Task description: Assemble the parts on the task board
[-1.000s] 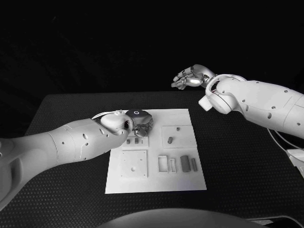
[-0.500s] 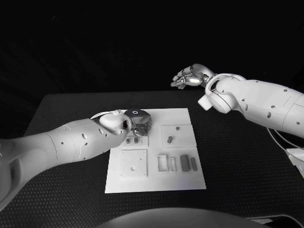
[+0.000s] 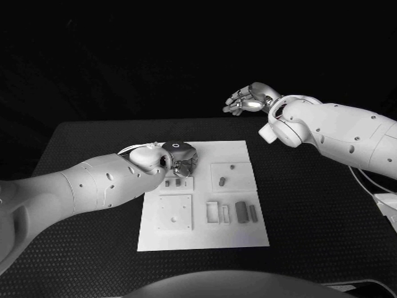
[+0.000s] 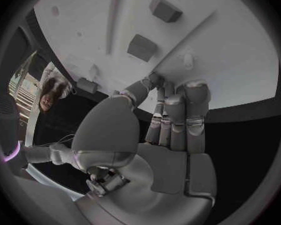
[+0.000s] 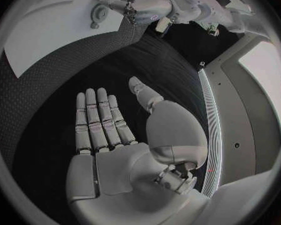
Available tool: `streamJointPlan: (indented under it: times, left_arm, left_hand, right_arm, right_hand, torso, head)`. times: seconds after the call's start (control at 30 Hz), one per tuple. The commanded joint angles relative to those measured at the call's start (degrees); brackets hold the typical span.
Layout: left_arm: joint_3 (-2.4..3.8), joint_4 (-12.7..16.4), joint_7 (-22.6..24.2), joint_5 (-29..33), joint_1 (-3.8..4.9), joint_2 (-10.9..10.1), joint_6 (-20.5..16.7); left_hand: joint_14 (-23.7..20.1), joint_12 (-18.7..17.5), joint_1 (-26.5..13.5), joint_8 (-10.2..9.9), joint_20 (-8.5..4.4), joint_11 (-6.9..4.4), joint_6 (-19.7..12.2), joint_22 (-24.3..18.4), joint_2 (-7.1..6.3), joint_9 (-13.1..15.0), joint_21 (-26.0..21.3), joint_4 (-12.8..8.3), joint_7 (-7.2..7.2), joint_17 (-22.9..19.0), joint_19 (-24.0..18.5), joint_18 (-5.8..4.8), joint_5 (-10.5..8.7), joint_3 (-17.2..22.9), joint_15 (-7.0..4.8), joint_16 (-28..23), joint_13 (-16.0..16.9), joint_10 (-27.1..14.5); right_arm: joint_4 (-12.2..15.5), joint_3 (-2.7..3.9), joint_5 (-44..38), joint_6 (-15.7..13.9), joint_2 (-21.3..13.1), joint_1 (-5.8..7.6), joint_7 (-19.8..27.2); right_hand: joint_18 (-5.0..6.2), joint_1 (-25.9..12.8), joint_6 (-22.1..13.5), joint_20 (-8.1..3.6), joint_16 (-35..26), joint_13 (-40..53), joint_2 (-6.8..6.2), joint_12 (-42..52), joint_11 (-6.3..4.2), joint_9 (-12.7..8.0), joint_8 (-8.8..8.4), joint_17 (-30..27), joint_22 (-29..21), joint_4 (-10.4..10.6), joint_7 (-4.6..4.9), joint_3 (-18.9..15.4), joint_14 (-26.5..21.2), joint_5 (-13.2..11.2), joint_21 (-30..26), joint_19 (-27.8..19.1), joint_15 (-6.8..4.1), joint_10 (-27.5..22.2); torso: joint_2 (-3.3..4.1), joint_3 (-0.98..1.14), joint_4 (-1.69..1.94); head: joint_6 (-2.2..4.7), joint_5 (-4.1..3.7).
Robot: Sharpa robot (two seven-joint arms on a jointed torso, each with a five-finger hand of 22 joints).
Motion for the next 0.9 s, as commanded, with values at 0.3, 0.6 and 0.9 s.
streamJointPlan:
  times: [0.3, 0.6, 0.9]
  left_arm:
    - [-0.34, -0.54, 0.23, -0.17, -0.5, -0.09, 2.89]
    - [-0.34, -0.71, -0.1, -0.17, -0.51, -0.11, 2.43]
    - [-0.33, -1.14, -0.1, -0.36, -0.73, 0.22, 2.05]
  left_hand:
    - [-0.38, 0.08, 0.07, 0.9, -0.04, -0.31, 1.58, 0.35, 0.93, -0.11, 0.16, 0.15, -0.35, -0.49, 0.11, 6.89, 0.33, 0.45, -0.58, 0.67, 0.11, 1.49]
    - [-0.31, 0.33, 0.29, 1.52, -0.31, -0.86, 2.88, 0.66, 1.89, -0.17, 0.24, 0.12, -0.64, -0.87, 0.19, 6.63, 0.32, 0.78, -1.1, 0.96, 0.24, 2.92]
    - [-0.37, 0.44, 0.94, 2.17, -0.49, -1.06, 4.35, 0.93, 2.95, -0.2, 0.25, -0.06, -0.73, -1.29, 0.22, 6.3, 0.31, 1.41, -1.29, 1.13, 0.32, 4.42]
  right_arm:
    - [0.09, 0.05, -0.2, 0.35, 0.08, 0.02, 0.51]
    - [0.06, 0.05, -0.2, 0.3, 0.17, 0.02, 0.55]
    - [0.18, 0.05, -0.2, 0.28, 0.06, 0.02, 0.57]
  right_hand:
    - [0.95, 0.29, -0.35, 0.3, -0.36, -0.12, 0.2, 0.23, 0.02, -0.09, 0.24, -0.07, 0.1, 0.0, 1.54, -0.31, -0.47, -0.15, -0.27, -0.02, -0.08, 0.23]
    - [0.96, 0.28, -0.34, 0.31, -0.36, -0.15, 0.21, 0.25, 0.01, -0.09, 0.25, -0.07, 0.11, 0.0, 1.53, -0.32, -0.48, -0.15, -0.28, -0.02, -0.08, 0.23]
    - [0.97, 0.27, -0.34, 0.32, -0.37, -0.17, 0.21, 0.27, 0.01, -0.1, 0.26, -0.07, 0.12, -0.01, 1.53, -0.33, -0.48, -0.15, -0.29, -0.02, -0.09, 0.24]
  torso:
    - [0.04, 0.03, -0.04]
    - [0.02, 0.08, -0.02]
    - [0.04, 0.02, -0.15]
  head:
    - [-0.17, 0.07]
    - [-0.32, 0.31]
    - [-0.18, 0.35]
